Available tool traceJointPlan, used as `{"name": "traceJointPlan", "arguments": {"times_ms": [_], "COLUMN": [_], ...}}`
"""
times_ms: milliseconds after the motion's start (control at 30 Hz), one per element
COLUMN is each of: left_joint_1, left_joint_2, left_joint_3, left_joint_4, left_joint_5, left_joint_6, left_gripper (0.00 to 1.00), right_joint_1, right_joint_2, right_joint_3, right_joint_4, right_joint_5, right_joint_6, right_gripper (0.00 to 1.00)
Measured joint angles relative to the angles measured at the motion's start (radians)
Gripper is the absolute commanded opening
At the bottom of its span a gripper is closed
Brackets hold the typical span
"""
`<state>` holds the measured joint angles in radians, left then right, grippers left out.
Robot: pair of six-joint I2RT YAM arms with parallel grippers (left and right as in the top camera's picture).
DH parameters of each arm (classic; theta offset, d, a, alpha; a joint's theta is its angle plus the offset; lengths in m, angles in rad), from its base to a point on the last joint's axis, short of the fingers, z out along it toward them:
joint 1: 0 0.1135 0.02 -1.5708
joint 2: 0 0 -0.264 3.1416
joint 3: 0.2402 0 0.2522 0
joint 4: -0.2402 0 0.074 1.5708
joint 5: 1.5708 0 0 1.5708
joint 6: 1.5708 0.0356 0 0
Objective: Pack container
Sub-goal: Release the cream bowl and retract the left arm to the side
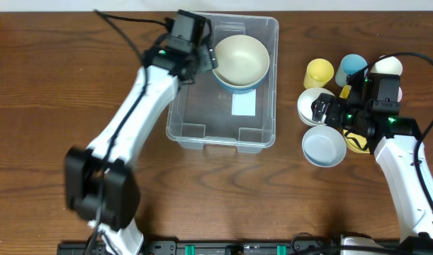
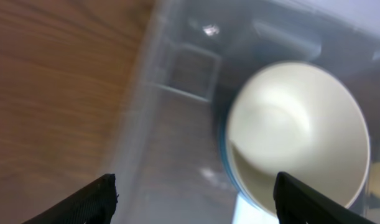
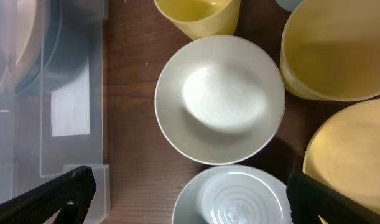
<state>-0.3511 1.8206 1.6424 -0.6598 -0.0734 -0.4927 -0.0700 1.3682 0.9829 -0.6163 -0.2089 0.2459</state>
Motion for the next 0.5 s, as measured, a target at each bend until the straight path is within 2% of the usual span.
{"name": "traceJointPlan", "arguments": {"times_ms": [167, 333, 500], "left_joint_1": [0.111, 0.347, 0.562], "left_joint_2": [-0.194, -0.336, -0.382], "left_joint_3": [0.007, 0.015, 0.016], "left_joint_4": [-0.155, -0.298, -0.417], "left_joint_5": [-0.074, -0.113, -0.126], "left_joint_6": [0.022, 0.026, 0.027], "left_gripper": [0.86, 0.93, 0.98], "right_joint_1": [0.000, 0.000, 0.000], "right_joint_2": [0.000, 0.000, 0.000], "right_joint_3": [0.000, 0.000, 0.000], "right_joint_4": [0.014, 0.026, 0.019], "right_joint_5": [0.000, 0.000, 0.017], "right_joint_6": [0.000, 0.000, 0.011], "right_gripper": [0.99, 0.99, 0.99]}}
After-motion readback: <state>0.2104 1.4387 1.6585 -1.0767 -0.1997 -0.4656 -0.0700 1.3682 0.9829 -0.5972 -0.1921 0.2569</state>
